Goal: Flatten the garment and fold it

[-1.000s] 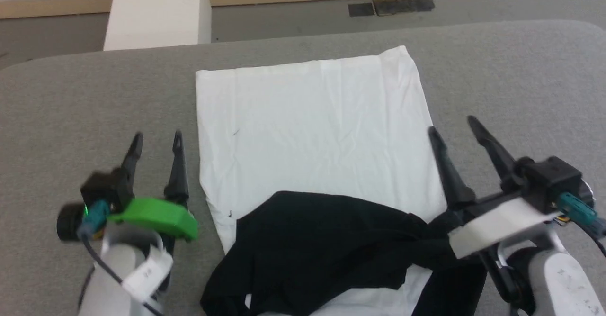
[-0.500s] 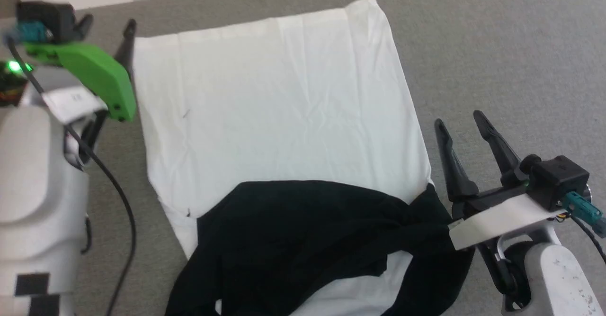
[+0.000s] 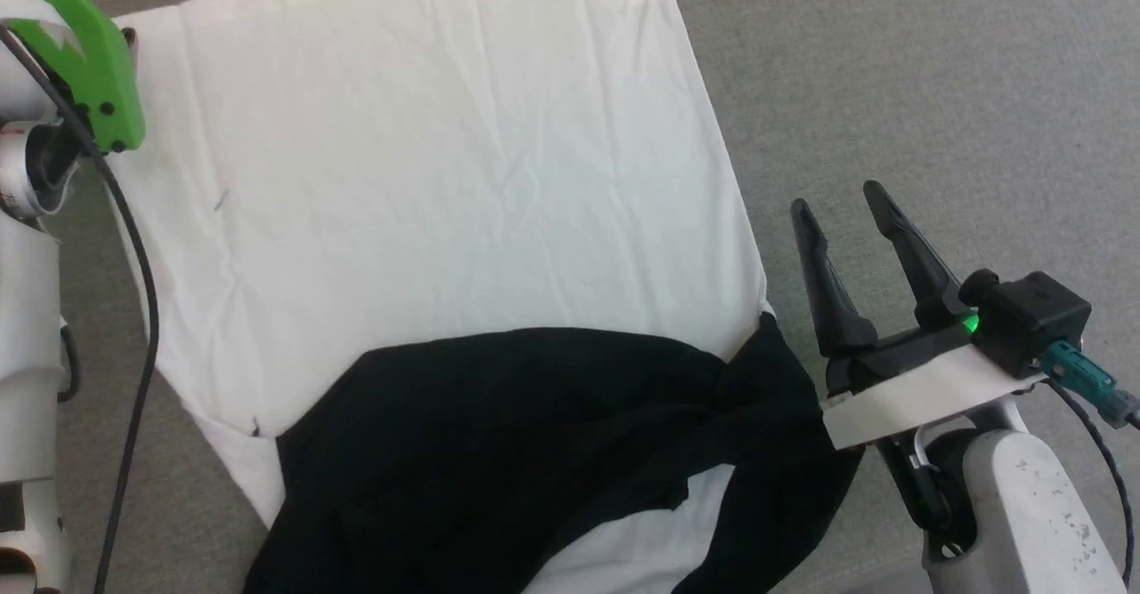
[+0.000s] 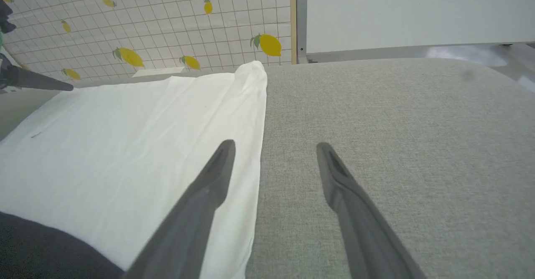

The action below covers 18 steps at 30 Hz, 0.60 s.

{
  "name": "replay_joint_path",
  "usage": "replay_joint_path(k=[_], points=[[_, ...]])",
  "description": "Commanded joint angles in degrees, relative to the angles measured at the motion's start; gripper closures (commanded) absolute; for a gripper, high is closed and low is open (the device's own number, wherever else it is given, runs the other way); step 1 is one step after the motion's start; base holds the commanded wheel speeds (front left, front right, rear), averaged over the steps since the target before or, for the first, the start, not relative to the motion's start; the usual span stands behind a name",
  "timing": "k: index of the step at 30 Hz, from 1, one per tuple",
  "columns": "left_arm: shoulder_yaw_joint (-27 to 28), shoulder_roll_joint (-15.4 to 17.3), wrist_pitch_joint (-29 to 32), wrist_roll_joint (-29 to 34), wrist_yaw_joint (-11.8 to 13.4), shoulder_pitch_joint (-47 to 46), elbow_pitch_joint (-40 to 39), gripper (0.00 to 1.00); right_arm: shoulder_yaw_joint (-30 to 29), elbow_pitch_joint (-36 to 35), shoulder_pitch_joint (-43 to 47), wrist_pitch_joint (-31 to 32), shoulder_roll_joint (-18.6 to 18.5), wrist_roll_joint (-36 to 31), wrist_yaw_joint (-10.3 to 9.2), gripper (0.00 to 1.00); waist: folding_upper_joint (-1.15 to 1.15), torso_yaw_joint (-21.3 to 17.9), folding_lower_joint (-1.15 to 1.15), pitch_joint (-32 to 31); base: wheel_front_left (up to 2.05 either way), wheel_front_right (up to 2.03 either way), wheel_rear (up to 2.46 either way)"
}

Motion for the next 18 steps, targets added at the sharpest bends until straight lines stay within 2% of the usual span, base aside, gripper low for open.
replay_joint_path(k=[1,4,10,13,18], points=[[0.39,0.63,1.50,0.01,1.29,-0.49,-0.05,0.00,0.27,0.29,-0.99,-0.59,0.25,0.39,-0.09,0.00,0.40,-2.07,0.00,2.22,0.00,0.00,0.00],[0.27,1.77,5.77,1.69,4.42,0.49,-0.60,0.00,0.56,0.87,-1.46,-1.07,0.20,0.64,-0.09,0.00,0.40,-2.34,0.00,2.65,0.00,0.00,0.00],[0.72,2.26,14.10,2.15,8.78,3.08,-3.29,0.00,0.66,1.44,-2.19,-1.28,0.06,0.74,-0.09,0.00,0.40,-2.37,0.00,3.05,0.00,0.00,0.00],[0.48,2.53,15.91,2.02,9.06,3.94,-6.20,1.00,1.14,1.44,-2.69,-1.12,-0.06,0.80,-0.09,0.00,0.40,-2.24,0.00,3.35,0.00,0.00,0.00],[0.11,3.18,13.60,2.19,8.27,3.88,-9.52,1.00,1.96,1.23,-4.82,-1.11,-1.00,0.65,-0.09,0.00,0.40,-2.06,0.00,3.91,0.00,0.00,0.00]])
